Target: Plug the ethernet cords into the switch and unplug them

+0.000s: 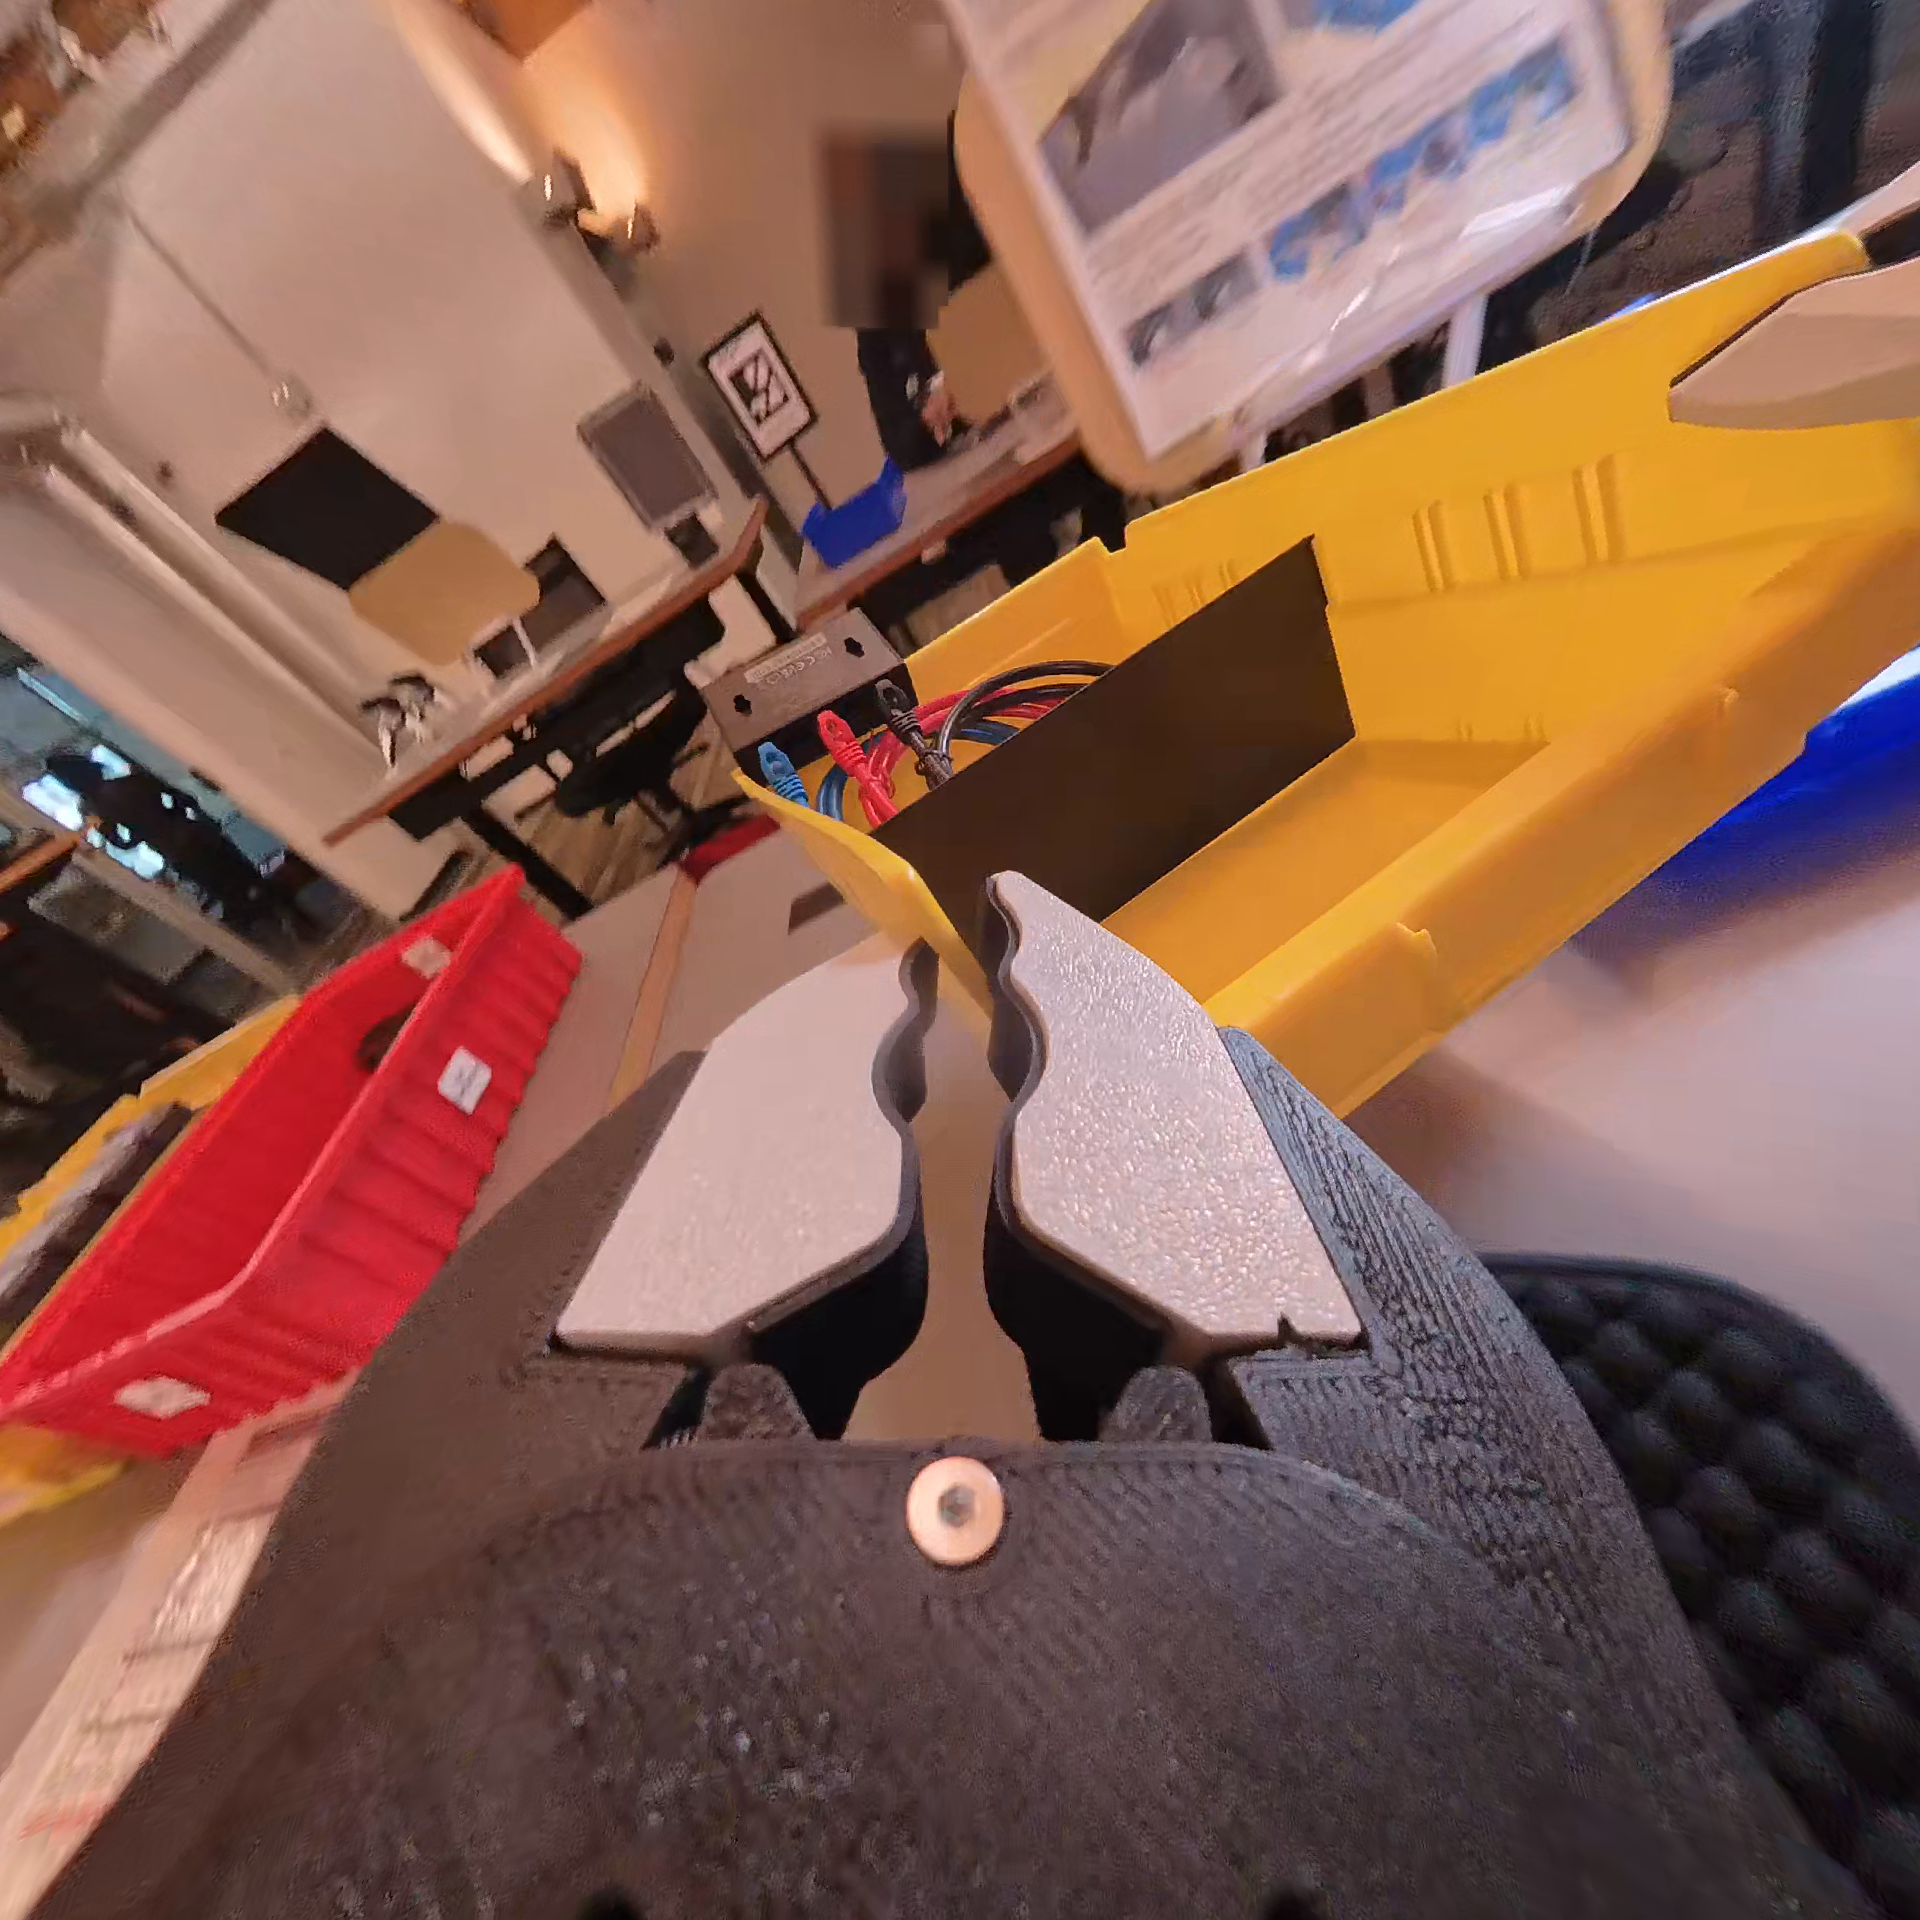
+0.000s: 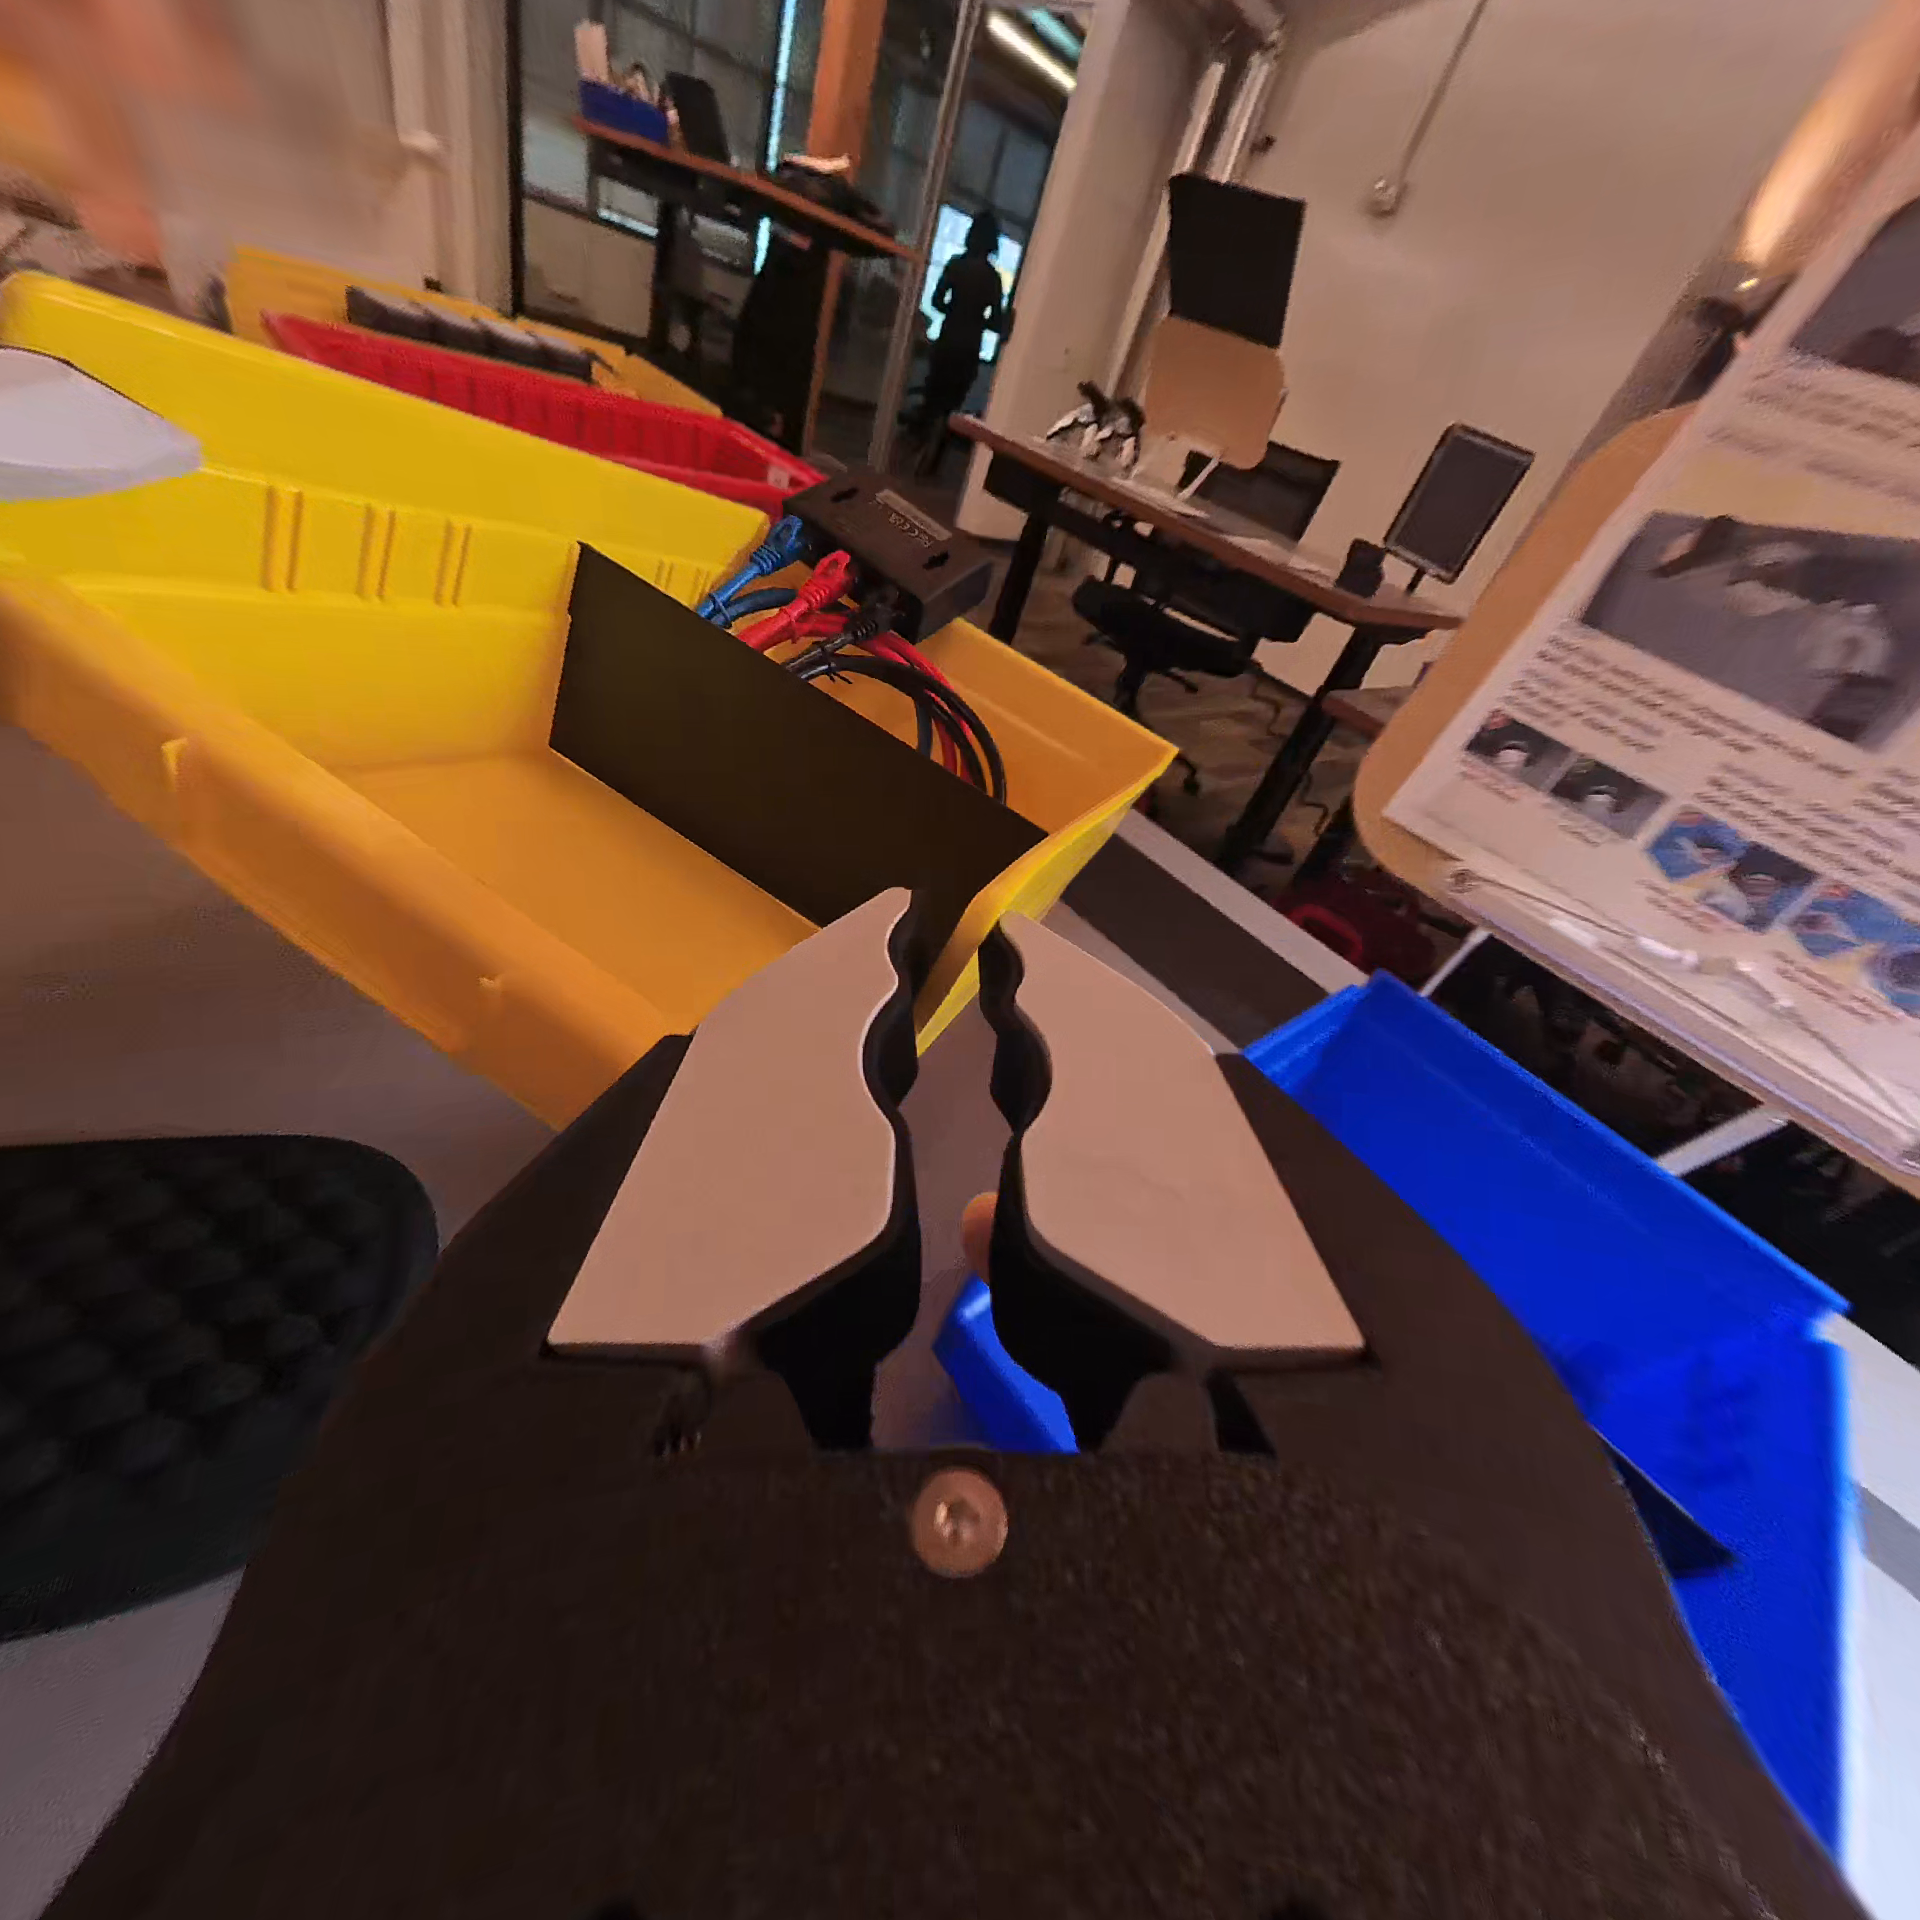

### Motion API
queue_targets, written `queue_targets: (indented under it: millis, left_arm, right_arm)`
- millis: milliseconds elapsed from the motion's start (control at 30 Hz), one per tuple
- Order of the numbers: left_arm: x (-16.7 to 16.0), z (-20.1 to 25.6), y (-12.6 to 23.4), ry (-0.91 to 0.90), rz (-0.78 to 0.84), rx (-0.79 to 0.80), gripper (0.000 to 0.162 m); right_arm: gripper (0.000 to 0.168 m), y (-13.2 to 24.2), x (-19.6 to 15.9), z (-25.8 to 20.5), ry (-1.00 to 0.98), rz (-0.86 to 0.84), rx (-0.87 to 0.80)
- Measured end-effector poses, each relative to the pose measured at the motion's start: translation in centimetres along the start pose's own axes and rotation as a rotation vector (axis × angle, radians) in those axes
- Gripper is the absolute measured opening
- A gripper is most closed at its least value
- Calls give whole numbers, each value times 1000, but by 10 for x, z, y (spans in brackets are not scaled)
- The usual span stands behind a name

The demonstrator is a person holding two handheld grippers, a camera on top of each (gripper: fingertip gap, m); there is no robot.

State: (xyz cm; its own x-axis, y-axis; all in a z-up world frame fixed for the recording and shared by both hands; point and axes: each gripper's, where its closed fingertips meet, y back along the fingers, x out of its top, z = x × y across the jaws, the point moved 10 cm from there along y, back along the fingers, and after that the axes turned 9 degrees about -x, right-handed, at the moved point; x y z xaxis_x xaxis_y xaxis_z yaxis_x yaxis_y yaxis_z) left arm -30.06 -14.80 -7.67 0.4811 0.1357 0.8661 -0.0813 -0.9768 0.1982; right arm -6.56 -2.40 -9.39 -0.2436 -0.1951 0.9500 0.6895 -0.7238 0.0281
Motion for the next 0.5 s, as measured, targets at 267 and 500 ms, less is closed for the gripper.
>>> queue_targets:
  millis: [267,500]
  left_arm:
    - [-67,-17,-36,71,-135,34,8]
    - [-116,-24,-74,193,-239,31,11]
  right_arm:
    - [9,-71,-47,-30,4,-87,51]
    - [17,-107,-64,-45,124,-264,47]
